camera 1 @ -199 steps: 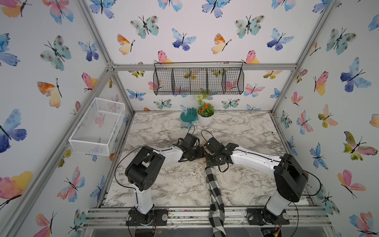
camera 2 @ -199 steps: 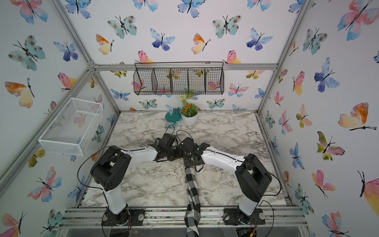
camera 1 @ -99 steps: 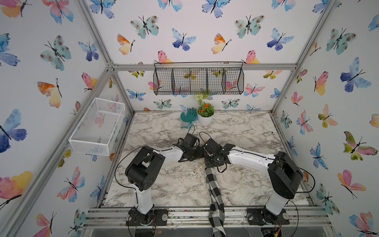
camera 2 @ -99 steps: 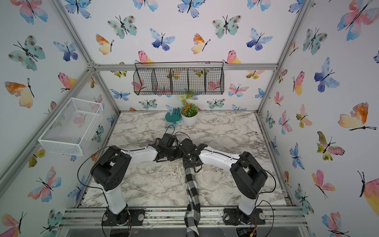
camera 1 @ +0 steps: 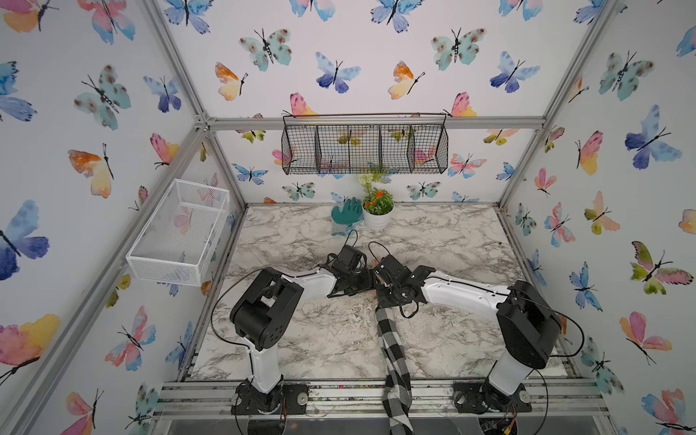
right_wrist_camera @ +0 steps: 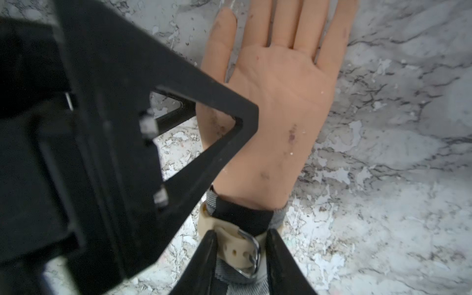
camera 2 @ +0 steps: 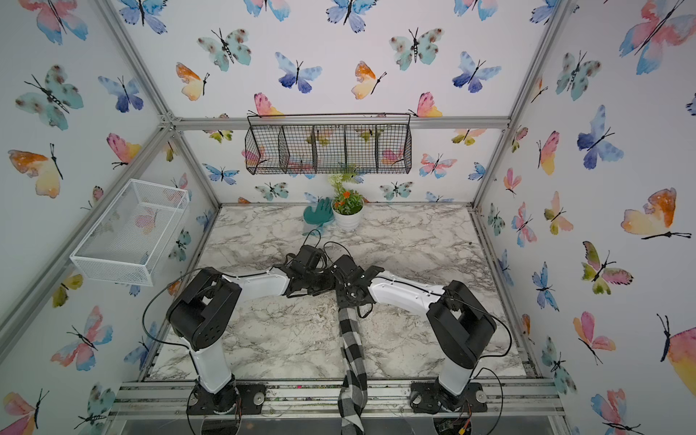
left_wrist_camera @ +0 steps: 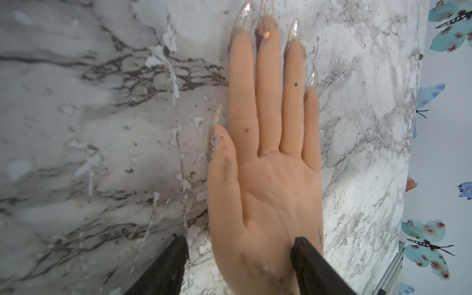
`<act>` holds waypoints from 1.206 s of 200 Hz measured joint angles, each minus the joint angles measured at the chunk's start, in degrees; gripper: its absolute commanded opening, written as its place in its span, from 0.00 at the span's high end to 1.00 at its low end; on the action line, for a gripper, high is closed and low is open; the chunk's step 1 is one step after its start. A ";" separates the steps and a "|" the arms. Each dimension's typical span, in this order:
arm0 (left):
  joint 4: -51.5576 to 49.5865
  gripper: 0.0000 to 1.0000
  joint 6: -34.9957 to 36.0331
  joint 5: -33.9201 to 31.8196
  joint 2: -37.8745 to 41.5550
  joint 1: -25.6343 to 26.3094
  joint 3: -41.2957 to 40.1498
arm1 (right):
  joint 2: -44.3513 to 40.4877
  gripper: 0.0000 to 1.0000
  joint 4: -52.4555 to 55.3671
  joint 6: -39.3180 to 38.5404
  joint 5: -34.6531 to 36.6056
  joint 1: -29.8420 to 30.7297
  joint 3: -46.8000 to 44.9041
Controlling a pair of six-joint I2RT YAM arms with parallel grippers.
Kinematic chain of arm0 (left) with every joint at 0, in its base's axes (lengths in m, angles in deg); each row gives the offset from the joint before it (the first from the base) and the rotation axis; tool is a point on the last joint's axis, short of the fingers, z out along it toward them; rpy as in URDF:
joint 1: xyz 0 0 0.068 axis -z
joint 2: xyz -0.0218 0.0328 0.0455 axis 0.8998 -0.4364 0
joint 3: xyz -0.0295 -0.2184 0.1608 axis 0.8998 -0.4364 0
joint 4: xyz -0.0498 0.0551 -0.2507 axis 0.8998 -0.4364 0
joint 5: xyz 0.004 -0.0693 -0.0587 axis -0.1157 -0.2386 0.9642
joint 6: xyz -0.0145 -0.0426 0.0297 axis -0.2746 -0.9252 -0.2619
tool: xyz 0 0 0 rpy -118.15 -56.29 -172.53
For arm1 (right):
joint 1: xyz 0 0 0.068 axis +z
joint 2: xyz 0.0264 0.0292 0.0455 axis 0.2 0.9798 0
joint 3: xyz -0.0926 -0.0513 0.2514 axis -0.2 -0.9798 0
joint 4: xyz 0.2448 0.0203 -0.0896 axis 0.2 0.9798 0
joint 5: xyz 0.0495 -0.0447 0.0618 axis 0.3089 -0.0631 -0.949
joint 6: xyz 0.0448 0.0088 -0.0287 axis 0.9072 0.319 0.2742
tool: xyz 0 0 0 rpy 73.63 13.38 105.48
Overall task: Take off the watch
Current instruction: Untie the watch from the hand.
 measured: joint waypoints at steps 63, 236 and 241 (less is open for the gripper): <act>0.04 0.32 0.00 0.02 -0.02 0.02 0.00 | -0.92 0.58 -0.42 2.40 1.44 -0.20 -1.09; 0.35 0.33 -0.11 0.02 -0.09 0.37 0.00 | -3.43 0.58 6.93 1.95 7.82 -1.18 -0.37; 0.33 0.33 -0.11 0.02 -0.09 0.37 0.00 | -3.69 0.58 6.93 1.84 7.30 -1.18 -0.17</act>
